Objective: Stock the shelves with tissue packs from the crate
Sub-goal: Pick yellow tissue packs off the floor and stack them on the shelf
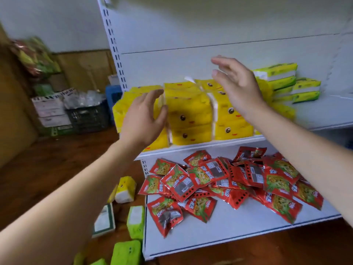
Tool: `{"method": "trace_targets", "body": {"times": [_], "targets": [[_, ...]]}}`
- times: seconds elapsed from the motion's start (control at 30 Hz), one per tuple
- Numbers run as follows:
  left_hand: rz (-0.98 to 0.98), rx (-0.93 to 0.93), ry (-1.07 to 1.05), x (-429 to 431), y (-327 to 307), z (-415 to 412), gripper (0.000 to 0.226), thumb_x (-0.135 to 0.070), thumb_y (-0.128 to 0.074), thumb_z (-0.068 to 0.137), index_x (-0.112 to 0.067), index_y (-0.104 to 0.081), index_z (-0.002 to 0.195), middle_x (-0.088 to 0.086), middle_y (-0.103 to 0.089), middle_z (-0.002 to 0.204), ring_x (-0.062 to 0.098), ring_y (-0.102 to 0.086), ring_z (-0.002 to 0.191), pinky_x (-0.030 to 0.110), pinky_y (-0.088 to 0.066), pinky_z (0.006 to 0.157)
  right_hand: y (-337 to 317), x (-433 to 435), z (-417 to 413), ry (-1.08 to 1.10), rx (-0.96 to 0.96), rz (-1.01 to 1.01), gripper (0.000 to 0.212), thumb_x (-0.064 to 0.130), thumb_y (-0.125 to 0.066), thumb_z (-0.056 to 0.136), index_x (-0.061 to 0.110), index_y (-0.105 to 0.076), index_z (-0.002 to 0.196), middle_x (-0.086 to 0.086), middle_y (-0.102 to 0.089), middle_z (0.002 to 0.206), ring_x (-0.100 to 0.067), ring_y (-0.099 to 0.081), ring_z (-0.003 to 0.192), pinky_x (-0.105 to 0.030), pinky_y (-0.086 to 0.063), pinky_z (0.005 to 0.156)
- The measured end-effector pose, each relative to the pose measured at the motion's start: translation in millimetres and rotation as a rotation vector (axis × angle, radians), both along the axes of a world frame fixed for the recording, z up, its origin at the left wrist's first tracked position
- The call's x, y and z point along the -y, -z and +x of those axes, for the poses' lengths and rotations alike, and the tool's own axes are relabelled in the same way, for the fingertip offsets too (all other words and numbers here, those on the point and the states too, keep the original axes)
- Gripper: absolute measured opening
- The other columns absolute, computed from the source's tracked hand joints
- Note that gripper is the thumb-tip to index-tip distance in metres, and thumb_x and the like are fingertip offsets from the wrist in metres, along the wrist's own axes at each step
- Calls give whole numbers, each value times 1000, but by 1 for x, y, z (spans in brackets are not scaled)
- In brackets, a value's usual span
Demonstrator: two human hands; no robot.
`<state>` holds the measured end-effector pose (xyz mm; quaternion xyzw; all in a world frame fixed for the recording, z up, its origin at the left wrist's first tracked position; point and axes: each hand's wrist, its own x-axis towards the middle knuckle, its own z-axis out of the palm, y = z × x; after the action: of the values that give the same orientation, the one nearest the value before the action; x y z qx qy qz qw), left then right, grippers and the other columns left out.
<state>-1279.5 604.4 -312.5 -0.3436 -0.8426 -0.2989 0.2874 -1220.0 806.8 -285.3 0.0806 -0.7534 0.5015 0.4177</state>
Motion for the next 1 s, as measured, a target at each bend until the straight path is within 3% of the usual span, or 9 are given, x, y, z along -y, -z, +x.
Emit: {"method": "trace_targets", "body": {"times": [0.23,0.33,0.4,0.5,0.57,0.7,0.77,0.9,1.0], "targets": [[165,218,-269,190,91,-21,37,-20,-49,95,-12,-50,132,8,-56,126,22,-49,120,29,-35,98,58,205,-37,-353,145,231,24,32,-54,84,40,-52,106,12,-48,125,-1,-45,122,-21,-34,106],[153,421,-357,266,148,-28,40,-19,-50,95,-12,-48,134,12,-53,129,25,-49,120,33,-37,98,104,275,-59,-433,273,264,27,28,-55,89,34,-55,115,11,-48,130,0,-46,120,-18,-33,104],[151,546,-409,311,181,-32,42,-18,-51,94,-11,-47,135,16,-51,130,30,-48,122,37,-38,101,137,315,-74,-461,387,296,28,24,-55,92,28,-56,120,12,-46,129,1,-44,120,-9,-31,98],[200,678,-481,369,217,-36,43,-17,-50,95,-9,-45,137,17,-49,131,30,-46,125,33,-35,99,184,366,-95,-465,552,344,31,19,-55,92,21,-56,123,5,-48,133,-5,-45,121,-2,-30,92],[207,739,-519,400,232,-38,43,-19,-48,96,-11,-43,138,15,-47,133,29,-44,125,32,-34,97,210,390,-107,-458,646,381,32,17,-56,92,17,-55,124,-1,-49,133,-13,-46,124,-11,-31,92],[172,814,-533,448,255,-49,43,-24,-45,98,-14,-40,139,12,-42,138,28,-41,127,33,-35,97,247,417,-131,-407,826,555,36,21,-53,94,16,-50,129,-4,-48,136,-16,-43,128,-12,-28,86],[163,850,-524,461,267,-54,43,-25,-44,98,-15,-39,140,11,-40,140,27,-40,129,33,-35,98,264,421,-143,-370,898,595,39,23,-53,94,17,-48,132,-4,-45,140,-18,-42,129,-20,-32,92],[94,931,-504,467,295,-68,44,-24,-45,98,-13,-39,140,14,-38,141,28,-37,131,35,-33,101,302,418,-160,-319,980,558,42,24,-52,94,17,-45,135,-8,-41,144,-22,-39,132,-30,-33,101],[72,941,-483,457,318,-80,45,-23,-47,97,-11,-39,140,17,-39,140,30,-35,132,35,-30,104,328,412,-184,-302,1015,517,46,23,-52,94,17,-40,138,-11,-39,145,-24,-39,131,-29,-34,99]]}}
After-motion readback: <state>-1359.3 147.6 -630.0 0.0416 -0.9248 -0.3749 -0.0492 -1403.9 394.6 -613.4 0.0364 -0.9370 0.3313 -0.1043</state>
